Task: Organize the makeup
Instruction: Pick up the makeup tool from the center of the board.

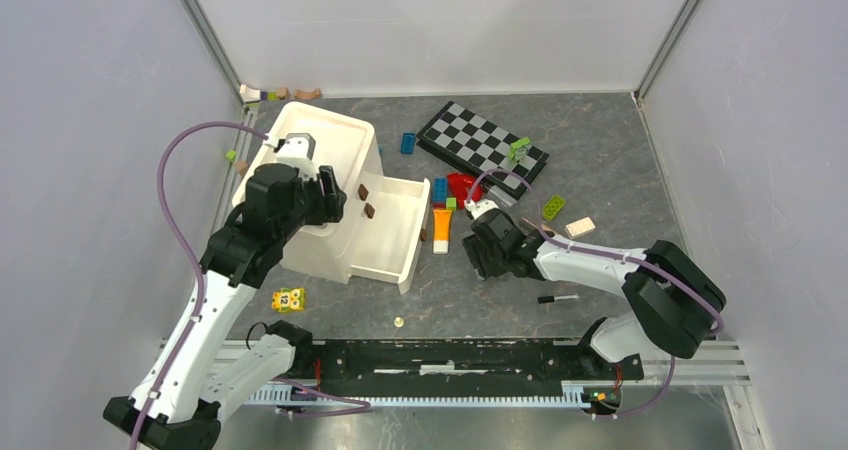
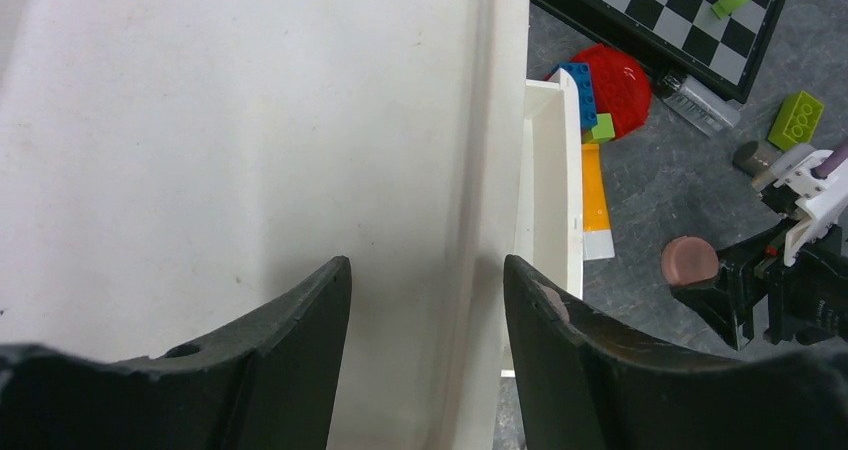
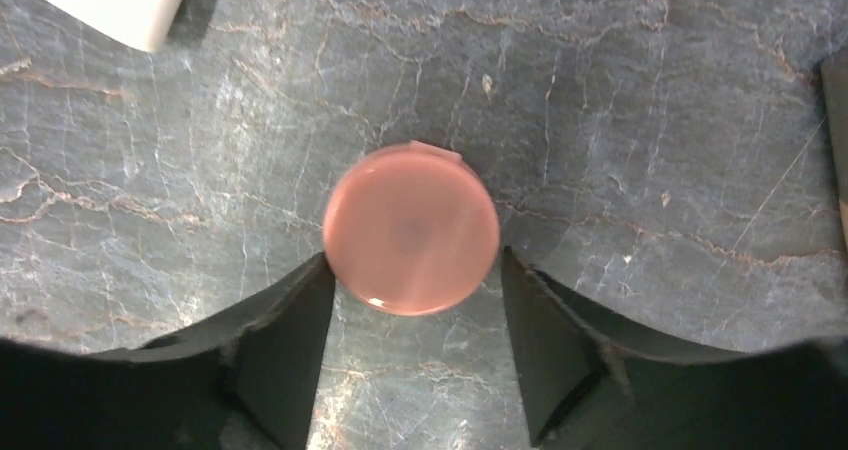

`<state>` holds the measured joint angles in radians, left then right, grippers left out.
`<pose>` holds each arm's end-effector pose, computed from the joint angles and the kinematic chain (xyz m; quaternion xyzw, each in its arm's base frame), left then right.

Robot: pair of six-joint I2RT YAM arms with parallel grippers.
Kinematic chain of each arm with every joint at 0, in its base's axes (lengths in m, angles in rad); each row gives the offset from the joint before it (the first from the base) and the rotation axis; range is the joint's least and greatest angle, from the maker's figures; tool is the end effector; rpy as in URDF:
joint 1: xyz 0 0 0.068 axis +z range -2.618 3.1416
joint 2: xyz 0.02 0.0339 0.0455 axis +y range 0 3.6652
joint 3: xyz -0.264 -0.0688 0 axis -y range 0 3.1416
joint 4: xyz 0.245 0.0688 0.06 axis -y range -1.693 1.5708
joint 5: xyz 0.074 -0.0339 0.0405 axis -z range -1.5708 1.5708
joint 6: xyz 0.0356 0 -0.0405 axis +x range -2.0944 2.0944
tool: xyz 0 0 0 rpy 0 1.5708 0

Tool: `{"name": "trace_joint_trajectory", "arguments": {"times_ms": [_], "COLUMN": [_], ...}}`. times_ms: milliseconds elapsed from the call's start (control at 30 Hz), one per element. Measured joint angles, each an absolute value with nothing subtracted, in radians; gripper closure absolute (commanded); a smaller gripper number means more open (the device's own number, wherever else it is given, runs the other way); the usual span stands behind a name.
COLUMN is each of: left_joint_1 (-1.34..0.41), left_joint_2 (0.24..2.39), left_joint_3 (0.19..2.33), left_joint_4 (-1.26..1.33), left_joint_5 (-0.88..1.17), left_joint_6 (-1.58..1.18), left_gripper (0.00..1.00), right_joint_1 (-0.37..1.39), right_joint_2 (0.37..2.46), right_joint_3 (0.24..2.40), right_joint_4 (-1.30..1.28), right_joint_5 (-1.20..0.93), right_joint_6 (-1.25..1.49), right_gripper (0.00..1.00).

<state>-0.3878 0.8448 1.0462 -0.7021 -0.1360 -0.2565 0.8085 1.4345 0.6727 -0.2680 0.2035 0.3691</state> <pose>0.1579 -0.0593 0.3663 0.0217 0.8587 -0.1056 0.5010 0.1840 0.1823 0.1560 -0.1824 0.9415 0.0662 0.2754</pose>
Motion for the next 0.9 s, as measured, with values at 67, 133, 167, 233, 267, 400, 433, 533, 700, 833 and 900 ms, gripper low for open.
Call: {"name": "trace_joint_trajectory", "arguments": {"times_ms": [67,133,167,233,267,400,433,533,700,833,900], "left_joint_1": [-0.388,-0.388,-0.388,-0.388,-0.388,-0.388,-0.388,-0.388,-0.376,-0.348,-0.329], "left_joint_2": [0.839,0.839,0.840,0.847,0.853,0.869,0.868,0.844,0.795,0.782,0.783], "left_joint_3": [1.043,1.042,1.042,1.042,1.042,1.039,1.032,0.994,0.950,0.936,0.933], "left_joint_4": [-0.701,-0.700,-0.698,-0.691,-0.685,-0.651,-0.640,-0.597,-0.564,-0.555,-0.547], "left_joint_5": [-0.149,-0.159,-0.163,-0.173,-0.180,-0.207,-0.213,-0.239,-0.266,-0.283,-0.284], "left_joint_6": [-0.257,-0.257,-0.257,-0.257,-0.257,-0.257,-0.257,-0.257,-0.256,-0.256,-0.256], "left_gripper": [0.34,0.34,0.34,0.34,0.34,0.34,0.34,0.34,0.33,0.33,0.33], "right_joint_1": [0.809,0.809,0.809,0.809,0.809,0.809,0.809,0.809,0.813,0.826,0.837], "right_joint_2": [1.452,1.456,1.456,1.456,1.455,1.426,1.412,1.372,1.359,1.427,1.477], "right_joint_3": [0.687,0.691,0.691,0.691,0.691,0.691,0.692,0.704,0.794,0.934,0.998], "right_joint_4": [-0.264,-0.260,-0.257,-0.255,-0.253,-0.240,-0.237,-0.220,-0.156,-0.104,-0.060], "right_joint_5": [0.204,0.204,0.204,0.204,0.204,0.194,0.190,0.167,0.089,0.051,0.041], "right_joint_6": [0.365,0.363,0.364,0.363,0.363,0.363,0.363,0.365,0.371,0.406,0.451], "right_gripper": [0.49,0.55,0.56,0.59,0.60,0.62,0.62,0.64,0.66,0.67,0.67]}}
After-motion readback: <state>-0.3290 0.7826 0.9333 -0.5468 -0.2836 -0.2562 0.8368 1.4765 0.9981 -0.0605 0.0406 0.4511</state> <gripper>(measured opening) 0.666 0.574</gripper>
